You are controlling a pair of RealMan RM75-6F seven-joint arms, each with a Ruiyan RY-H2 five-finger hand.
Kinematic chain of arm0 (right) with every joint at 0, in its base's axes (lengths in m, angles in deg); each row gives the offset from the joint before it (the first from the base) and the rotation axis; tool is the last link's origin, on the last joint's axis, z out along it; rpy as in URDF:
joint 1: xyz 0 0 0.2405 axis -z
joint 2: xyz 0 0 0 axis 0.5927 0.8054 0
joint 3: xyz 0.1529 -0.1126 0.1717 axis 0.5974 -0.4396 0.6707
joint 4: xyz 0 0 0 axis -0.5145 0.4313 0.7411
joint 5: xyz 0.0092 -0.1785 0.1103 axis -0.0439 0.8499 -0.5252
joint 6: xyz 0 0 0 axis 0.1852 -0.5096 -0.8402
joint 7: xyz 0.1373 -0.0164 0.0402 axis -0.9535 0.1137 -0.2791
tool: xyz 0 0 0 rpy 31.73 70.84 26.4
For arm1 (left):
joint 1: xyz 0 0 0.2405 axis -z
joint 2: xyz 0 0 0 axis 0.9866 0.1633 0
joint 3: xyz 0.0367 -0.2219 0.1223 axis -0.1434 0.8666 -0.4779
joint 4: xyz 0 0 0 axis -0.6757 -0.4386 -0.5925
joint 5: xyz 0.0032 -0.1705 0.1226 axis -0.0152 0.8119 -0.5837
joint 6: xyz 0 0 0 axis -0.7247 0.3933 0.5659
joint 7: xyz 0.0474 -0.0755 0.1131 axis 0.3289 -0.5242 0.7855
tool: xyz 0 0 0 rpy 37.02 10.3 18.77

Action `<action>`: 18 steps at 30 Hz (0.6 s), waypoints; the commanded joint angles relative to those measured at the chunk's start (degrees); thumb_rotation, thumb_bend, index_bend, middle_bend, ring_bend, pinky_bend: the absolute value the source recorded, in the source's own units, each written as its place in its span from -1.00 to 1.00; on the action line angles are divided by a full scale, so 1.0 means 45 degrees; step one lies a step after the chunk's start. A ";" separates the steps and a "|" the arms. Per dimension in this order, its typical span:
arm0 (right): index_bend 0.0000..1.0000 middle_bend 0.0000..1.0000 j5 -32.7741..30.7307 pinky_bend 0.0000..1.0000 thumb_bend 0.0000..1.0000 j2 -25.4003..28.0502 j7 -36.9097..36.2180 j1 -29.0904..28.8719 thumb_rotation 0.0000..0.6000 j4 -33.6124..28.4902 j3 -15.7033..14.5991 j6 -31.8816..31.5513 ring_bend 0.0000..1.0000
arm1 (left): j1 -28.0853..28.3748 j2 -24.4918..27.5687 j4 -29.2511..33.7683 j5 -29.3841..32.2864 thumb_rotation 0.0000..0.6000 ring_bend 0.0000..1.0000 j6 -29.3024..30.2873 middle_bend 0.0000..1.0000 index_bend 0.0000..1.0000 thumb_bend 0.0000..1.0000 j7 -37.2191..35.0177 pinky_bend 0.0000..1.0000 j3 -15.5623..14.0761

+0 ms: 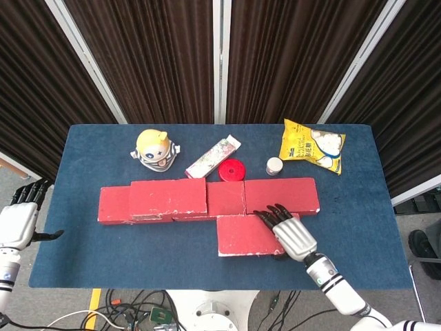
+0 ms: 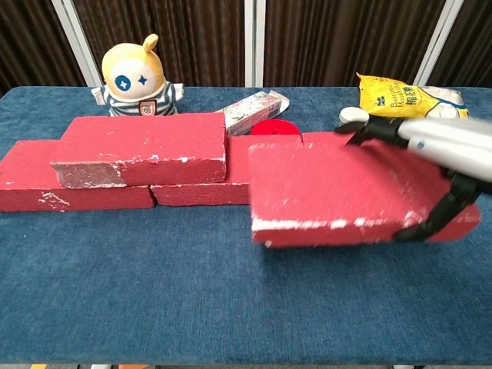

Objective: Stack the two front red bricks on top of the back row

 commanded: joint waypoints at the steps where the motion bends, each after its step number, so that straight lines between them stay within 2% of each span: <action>1: -1.00 -0.57 -0.0437 -1.00 -0.84 0.0950 -0.0210 -0.0504 1.00 0.0102 0.0724 0.0393 -0.90 | 0.0002 0.0032 0.0041 0.0042 1.00 -1.00 -0.0019 -1.00 -0.96 -1.00 0.0028 -1.00 0.0046; 8: -1.00 -0.58 -0.0729 -1.00 -0.83 0.1827 -0.2159 -0.1705 1.00 0.1839 0.1294 0.2476 -0.90 | 0.0126 0.0024 0.0237 0.0226 1.00 -1.00 -0.0243 -1.00 -0.96 -1.00 0.0339 -1.00 0.0148; 18: -1.00 -0.59 0.0247 -1.00 -0.82 0.0875 -0.5228 -0.2997 1.00 0.4610 0.1611 0.3663 -0.90 | 0.0317 -0.0156 0.0252 0.0619 1.00 -1.00 -0.0582 -1.00 -0.96 -1.00 0.0755 -1.00 0.0253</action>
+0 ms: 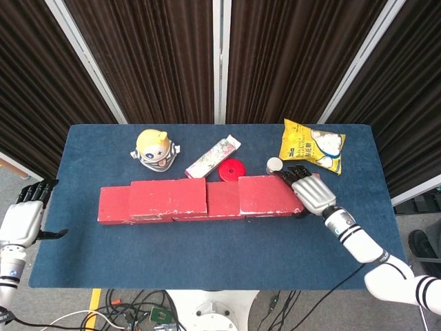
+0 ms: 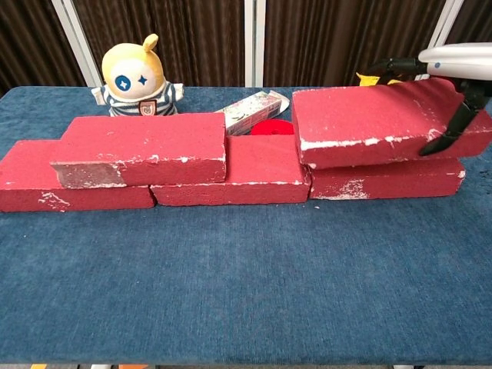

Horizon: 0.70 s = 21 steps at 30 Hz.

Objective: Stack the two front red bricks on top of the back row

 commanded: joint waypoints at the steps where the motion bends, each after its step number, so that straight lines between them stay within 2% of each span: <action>1: -1.00 -0.59 0.0513 -1.00 -0.82 -0.0581 -0.1123 -0.0600 1.00 0.0969 0.0153 0.0379 -0.90 | 0.0052 -0.0081 -0.0029 0.0040 1.00 -1.00 -0.0041 -1.00 -0.96 -1.00 0.0076 -1.00 0.0039; 10: -1.00 -0.59 0.1202 -1.00 -0.82 -0.1933 -0.2499 -0.1424 1.00 0.2685 -0.0159 0.0846 -0.90 | -0.0061 -0.0583 -0.0794 -0.0836 1.00 -1.00 0.0428 -1.00 -0.96 -1.00 -0.0418 -1.00 0.0075; 21: -1.00 -0.60 0.1363 -1.00 -0.81 -0.2755 -0.3308 -0.1739 1.00 0.3487 -0.0432 0.0757 -0.90 | -0.0156 -0.0424 -0.0854 -0.0710 1.00 -1.00 0.0196 -1.00 -0.96 -1.00 -0.0649 -1.00 0.0026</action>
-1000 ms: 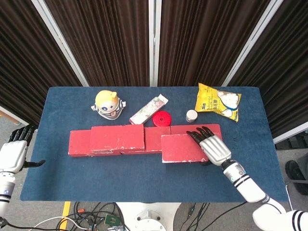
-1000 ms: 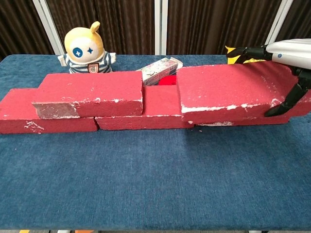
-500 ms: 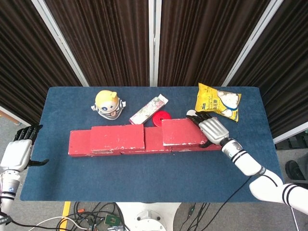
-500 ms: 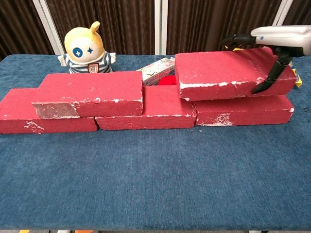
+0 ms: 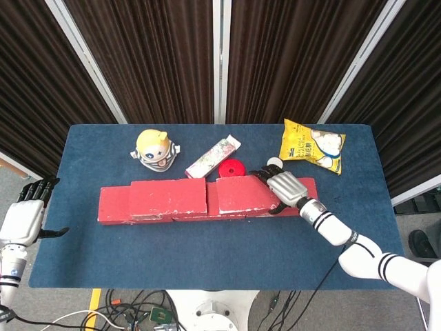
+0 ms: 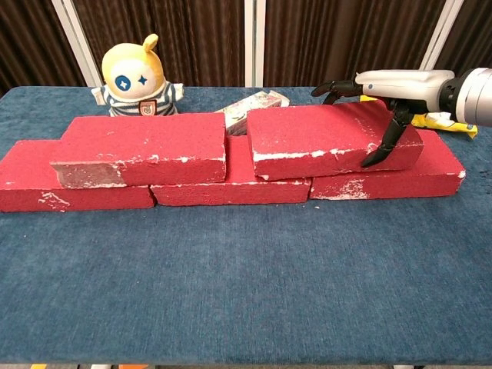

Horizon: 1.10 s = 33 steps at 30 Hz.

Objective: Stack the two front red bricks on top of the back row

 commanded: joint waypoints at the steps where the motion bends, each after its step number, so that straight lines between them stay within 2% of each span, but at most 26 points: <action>1: -1.00 -0.60 -0.0004 -1.00 -0.81 -0.0074 -0.0045 -0.0069 1.00 0.0053 -0.0051 -0.0014 -0.90 | -0.0013 0.0026 -0.0025 -0.0007 1.00 -1.00 -0.0031 -1.00 -0.96 -1.00 -0.0054 -1.00 -0.0001; 33: -1.00 -0.60 -0.0988 -1.00 -0.81 -0.0786 0.0394 -0.0324 1.00 0.0122 0.0053 0.0057 -0.90 | -0.0111 0.0215 -0.0170 0.0063 1.00 -1.00 -0.0307 -1.00 -0.96 -1.00 -0.0491 -1.00 0.0054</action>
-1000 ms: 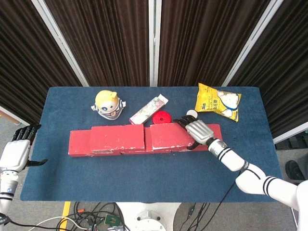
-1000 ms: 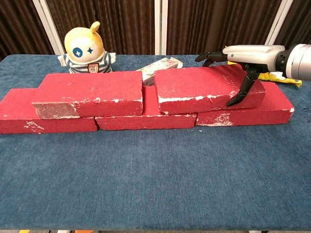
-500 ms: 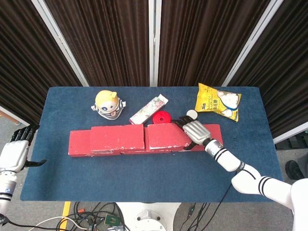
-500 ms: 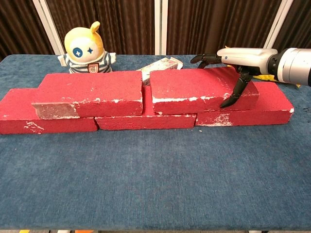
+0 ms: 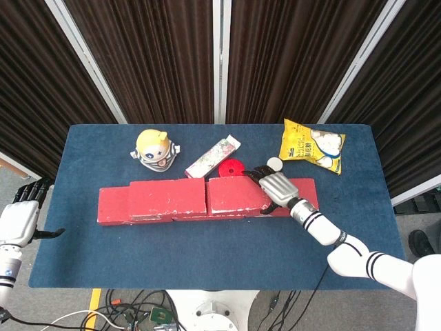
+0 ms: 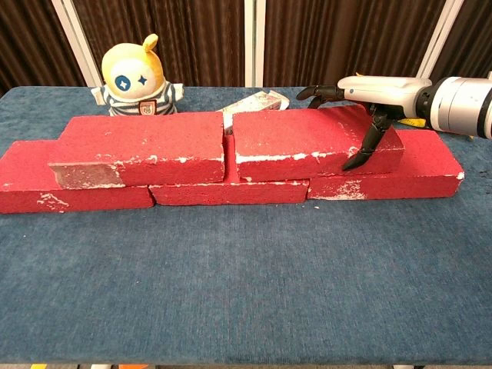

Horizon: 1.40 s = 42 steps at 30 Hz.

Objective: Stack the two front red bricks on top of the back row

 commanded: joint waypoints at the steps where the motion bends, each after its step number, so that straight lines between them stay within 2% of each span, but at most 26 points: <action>1: -1.00 -0.60 -0.0013 -1.00 -0.81 -0.0001 0.0019 0.0017 1.00 -0.0047 -0.0012 -0.0047 -0.90 | -0.0003 0.0005 0.0006 -0.0009 1.00 -1.00 -0.0008 -1.00 -0.96 -1.00 -0.0008 -1.00 -0.0001; 42: -1.00 -0.60 -0.0752 -1.00 -0.81 -0.0237 0.0962 -0.0156 1.00 -0.0382 0.0222 0.0068 -0.90 | -0.0112 0.0011 -0.0212 -0.0038 1.00 -1.00 -0.0181 -1.00 -0.96 -1.00 -0.0431 -1.00 -0.0021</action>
